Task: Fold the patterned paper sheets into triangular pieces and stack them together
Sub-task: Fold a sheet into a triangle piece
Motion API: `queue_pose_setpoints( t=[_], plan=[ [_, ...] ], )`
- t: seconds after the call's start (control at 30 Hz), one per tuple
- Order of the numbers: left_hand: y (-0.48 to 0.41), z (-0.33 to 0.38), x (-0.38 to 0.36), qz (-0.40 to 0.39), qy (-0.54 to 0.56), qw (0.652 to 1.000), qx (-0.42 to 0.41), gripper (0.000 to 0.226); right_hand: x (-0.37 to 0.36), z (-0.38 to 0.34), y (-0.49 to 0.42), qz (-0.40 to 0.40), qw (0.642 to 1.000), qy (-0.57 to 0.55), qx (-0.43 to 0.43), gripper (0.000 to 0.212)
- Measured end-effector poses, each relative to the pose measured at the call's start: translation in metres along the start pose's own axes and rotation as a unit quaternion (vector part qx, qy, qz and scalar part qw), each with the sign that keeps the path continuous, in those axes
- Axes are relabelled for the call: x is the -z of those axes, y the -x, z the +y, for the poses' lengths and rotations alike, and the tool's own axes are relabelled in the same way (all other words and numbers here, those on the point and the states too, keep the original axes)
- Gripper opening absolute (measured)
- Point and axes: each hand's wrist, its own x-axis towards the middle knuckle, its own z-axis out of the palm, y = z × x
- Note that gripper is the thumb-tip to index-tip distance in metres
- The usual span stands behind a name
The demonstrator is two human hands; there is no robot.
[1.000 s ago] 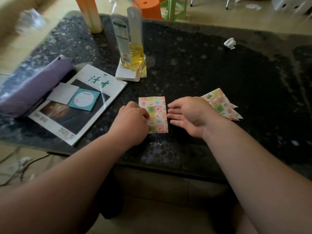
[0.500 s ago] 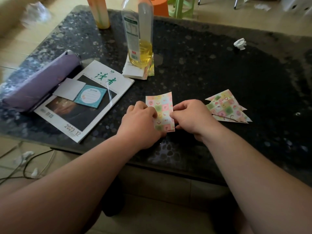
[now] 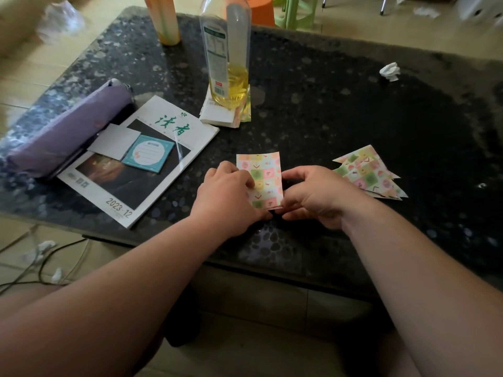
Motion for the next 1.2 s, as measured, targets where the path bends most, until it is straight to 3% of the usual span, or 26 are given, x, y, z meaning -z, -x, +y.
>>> queue_pose_setpoints(
  t=[0.07, 0.3, 0.57, 0.67, 0.77, 0.9, 1.07, 1.13, 1.2],
  plan=[
    [0.000, 0.000, 0.000, -0.001, 0.002, 1.000, 0.004, 0.077, -0.001, 0.003, -0.004, -0.003, 1.000, 0.013, 0.003, 0.069],
    [-0.001, 0.000, 0.002, -0.008, 0.016, 1.000, 0.008, 0.080, 0.003, 0.002, -0.003, 0.001, 0.998, 0.060, 0.024, 0.093],
    [-0.003, -0.002, 0.002, -0.002, 0.029, 0.999, 0.013, 0.080, 0.003, 0.001, 0.002, -0.011, 0.996, 0.070, 0.051, 0.101],
    [-0.003, -0.002, 0.003, -0.003, 0.030, 0.999, 0.015, 0.080, 0.005, 0.001, 0.002, -0.001, 0.997, 0.054, 0.047, 0.090],
    [-0.004, -0.001, 0.005, -0.005, 0.030, 0.999, 0.016, 0.079, 0.006, 0.001, 0.001, 0.027, 0.992, 0.108, 0.054, 0.065],
    [-0.003, 0.001, 0.005, -0.005, 0.031, 0.999, 0.021, 0.080, 0.003, 0.004, -0.001, 0.097, 0.962, 0.235, 0.101, 0.036],
    [0.000, 0.004, 0.006, 0.000, 0.047, 0.999, 0.015, 0.082, -0.004, 0.009, -0.002, 0.164, 0.921, 0.312, 0.167, 0.025],
    [0.001, 0.005, 0.006, 0.011, 0.042, 0.999, -0.002, 0.071, -0.004, 0.011, -0.003, 0.177, 0.909, 0.315, 0.208, 0.021],
    [0.002, 0.008, 0.009, 0.052, 0.050, 0.996, -0.046, 0.041, 0.002, 0.009, -0.002, 0.187, 0.900, 0.298, 0.257, 0.014]
  ],
)
